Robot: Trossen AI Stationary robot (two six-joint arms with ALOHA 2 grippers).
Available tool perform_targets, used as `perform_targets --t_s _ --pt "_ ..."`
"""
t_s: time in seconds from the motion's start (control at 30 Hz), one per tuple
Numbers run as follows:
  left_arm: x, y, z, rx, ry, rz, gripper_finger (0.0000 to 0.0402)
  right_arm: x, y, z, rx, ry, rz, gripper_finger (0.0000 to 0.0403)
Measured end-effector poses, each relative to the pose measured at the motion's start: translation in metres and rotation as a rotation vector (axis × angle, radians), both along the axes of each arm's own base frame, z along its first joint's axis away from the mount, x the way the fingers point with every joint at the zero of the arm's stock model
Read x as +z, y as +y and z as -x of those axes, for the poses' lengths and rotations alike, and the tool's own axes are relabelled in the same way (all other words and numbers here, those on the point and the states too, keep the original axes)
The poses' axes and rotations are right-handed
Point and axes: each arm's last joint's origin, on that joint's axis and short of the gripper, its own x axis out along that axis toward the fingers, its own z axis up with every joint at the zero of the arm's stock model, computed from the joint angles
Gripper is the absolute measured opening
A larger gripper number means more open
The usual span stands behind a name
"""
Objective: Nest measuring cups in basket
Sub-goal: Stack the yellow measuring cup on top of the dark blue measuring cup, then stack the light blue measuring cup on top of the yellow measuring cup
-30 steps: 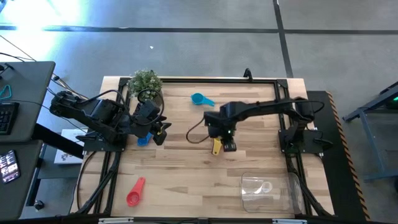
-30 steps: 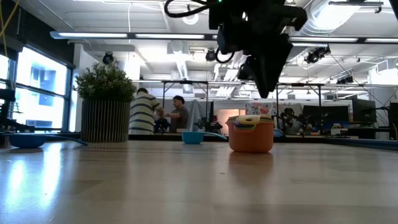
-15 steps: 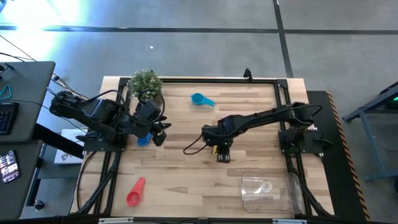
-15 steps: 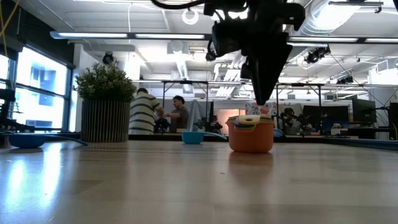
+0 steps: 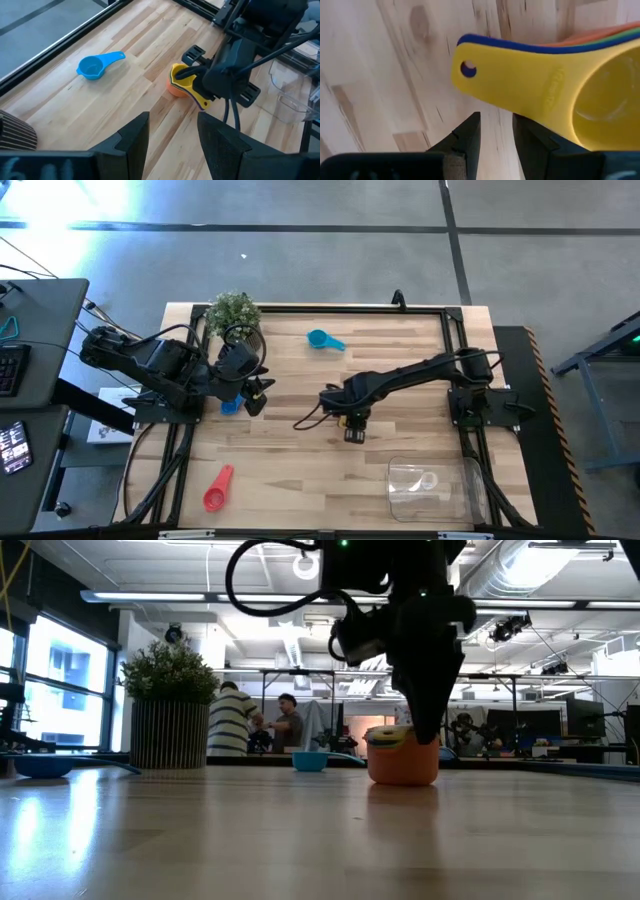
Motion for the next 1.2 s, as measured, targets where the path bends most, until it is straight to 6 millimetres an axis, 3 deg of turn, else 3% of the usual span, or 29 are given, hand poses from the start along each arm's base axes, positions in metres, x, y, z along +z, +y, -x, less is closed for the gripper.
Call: perform_targets --t_s 0.37,0.53,0.8,1.2 --pt "0.0 0.0 0.0 0.001 0.0 0.0 0.0159 -0.001 0.001 0.001 -0.031 0.023 -0.033 0.0105" --pt "0.0 0.002 -0.001 0.036 -0.013 0.018 0.0159 0.011 0.001 0.001 -0.028 0.054 -0.046 0.0105" --pt "-0.001 0.016 -0.005 0.172 -0.049 0.1 0.0159 0.056 -0.011 0.004 0.003 0.044 0.102 0.0105" --pt "0.0 0.044 -0.011 0.384 -0.129 0.221 0.0159 0.14 -0.069 0.039 -0.147 -0.128 0.292 0.0105"
